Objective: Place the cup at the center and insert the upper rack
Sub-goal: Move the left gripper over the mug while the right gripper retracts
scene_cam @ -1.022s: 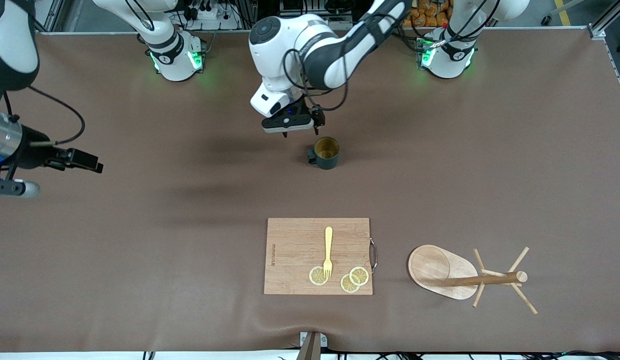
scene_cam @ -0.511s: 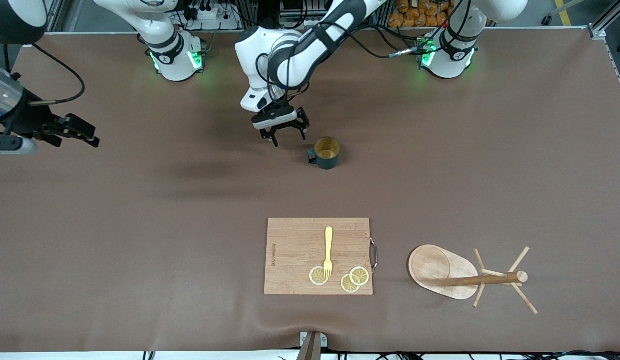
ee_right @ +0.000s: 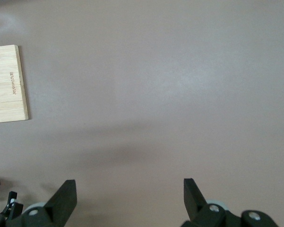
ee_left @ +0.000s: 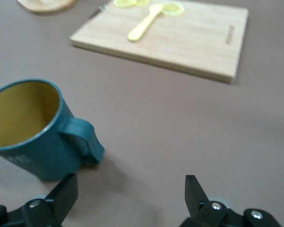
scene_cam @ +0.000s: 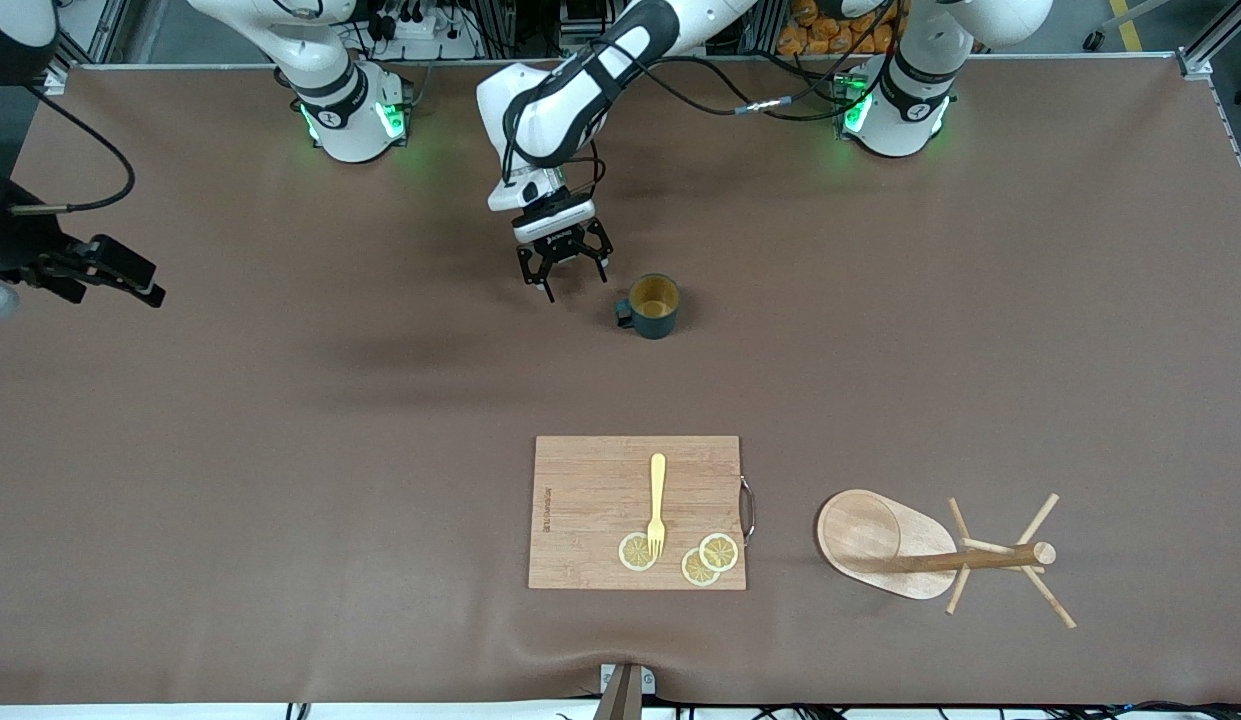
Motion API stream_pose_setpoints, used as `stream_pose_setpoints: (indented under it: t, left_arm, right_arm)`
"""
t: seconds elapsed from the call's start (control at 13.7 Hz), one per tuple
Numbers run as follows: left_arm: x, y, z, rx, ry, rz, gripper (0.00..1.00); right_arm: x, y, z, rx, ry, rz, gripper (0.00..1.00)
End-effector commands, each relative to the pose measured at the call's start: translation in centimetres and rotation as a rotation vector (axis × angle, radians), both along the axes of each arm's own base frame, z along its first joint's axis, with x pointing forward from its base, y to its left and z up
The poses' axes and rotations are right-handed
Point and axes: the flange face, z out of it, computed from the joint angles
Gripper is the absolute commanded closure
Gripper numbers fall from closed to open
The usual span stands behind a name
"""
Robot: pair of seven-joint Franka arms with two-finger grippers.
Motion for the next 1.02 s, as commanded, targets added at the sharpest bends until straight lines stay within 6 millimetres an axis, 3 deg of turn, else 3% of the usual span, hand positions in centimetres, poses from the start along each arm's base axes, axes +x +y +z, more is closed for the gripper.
stream_pose_setpoints:
  t: [0.0,0.22,0.44,0.58,0.73,0.95]
  left_arm:
    - [0.7,0.5,-1.1,0.046,-0.080,0.025,0.00]
    - [1.4,1.2,-2.4,0.074,-0.098,0.033,0.00]
    - [2.0,1.5,-2.9,0.092,-0.124,0.020,0.00]
    - [2.5,1.6,-3.1,0.102,-0.148,0.004,0.00]
    - [2.7,1.8,-3.9,0.118,-0.161,-0.010,0.00]
    - [3.0,2.2,-4.6,0.132,-0.162,-0.008,0.00]
  right_arm:
    - [2.8,0.3,0.0,-0.017,0.035,-0.118,0.00]
    - [3.2,0.6,0.8,-0.011,0.040,-0.113,0.00]
    - [1.9,0.5,2.1,0.012,0.075,0.094,0.00]
    - [1.9,0.2,2.5,-0.015,0.067,0.099,0.00]
    - [1.8,0.4,4.2,-0.027,0.030,0.100,0.00]
    - [1.2,-1.3,5.0,0.010,-0.010,0.073,0.00]
